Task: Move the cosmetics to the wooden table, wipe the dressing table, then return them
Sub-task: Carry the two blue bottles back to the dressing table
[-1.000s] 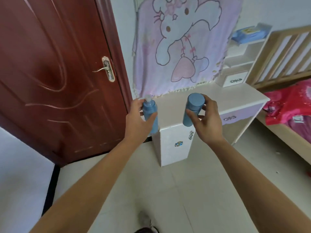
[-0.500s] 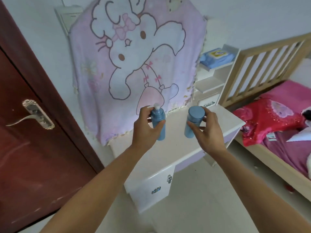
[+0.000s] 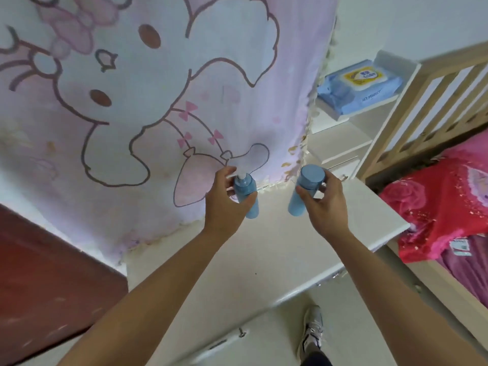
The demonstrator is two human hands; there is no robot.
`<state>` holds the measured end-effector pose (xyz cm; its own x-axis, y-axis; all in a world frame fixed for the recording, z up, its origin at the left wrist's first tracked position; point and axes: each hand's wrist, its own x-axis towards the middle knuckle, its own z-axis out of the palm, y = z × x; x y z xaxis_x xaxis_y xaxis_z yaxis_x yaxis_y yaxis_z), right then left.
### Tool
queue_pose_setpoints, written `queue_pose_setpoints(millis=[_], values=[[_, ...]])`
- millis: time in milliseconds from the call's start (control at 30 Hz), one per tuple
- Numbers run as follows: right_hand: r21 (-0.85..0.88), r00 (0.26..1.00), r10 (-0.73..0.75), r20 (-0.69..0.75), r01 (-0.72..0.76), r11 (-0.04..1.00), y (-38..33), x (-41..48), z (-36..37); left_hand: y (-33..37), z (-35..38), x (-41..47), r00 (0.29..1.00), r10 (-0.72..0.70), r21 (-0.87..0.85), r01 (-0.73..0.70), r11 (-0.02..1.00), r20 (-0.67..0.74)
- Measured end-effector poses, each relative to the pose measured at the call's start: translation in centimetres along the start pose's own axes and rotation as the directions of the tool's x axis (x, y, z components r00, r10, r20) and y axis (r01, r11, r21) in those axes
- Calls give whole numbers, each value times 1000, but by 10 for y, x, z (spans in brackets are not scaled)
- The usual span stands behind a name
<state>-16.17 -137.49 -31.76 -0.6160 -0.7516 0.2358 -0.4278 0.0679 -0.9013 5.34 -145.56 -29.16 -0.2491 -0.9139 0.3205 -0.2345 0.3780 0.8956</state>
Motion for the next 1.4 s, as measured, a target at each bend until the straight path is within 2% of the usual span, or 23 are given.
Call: queue_pose_setpoints(millis=[167,367,633,800,1400], values=[[10,979,14,203,-16,1000,55,89,23,-30,60,39,977,-171,51,178,983,-124],[-46,909,5,416,15,999,97,170,41,-54,120,73,920,-307,100,338,936,-244],[-74,871,119,476,-96,993,140,188,71,-112,165,83,815,-467,113,529,841,-343],[-8,881,173,440,-189,982,149,186,77,-136,186,87,860,-422,199,484,852,-286],[-62,862,141,486,-127,990,177,183,78,-148,204,106,891,-426,295,453,841,-155]])
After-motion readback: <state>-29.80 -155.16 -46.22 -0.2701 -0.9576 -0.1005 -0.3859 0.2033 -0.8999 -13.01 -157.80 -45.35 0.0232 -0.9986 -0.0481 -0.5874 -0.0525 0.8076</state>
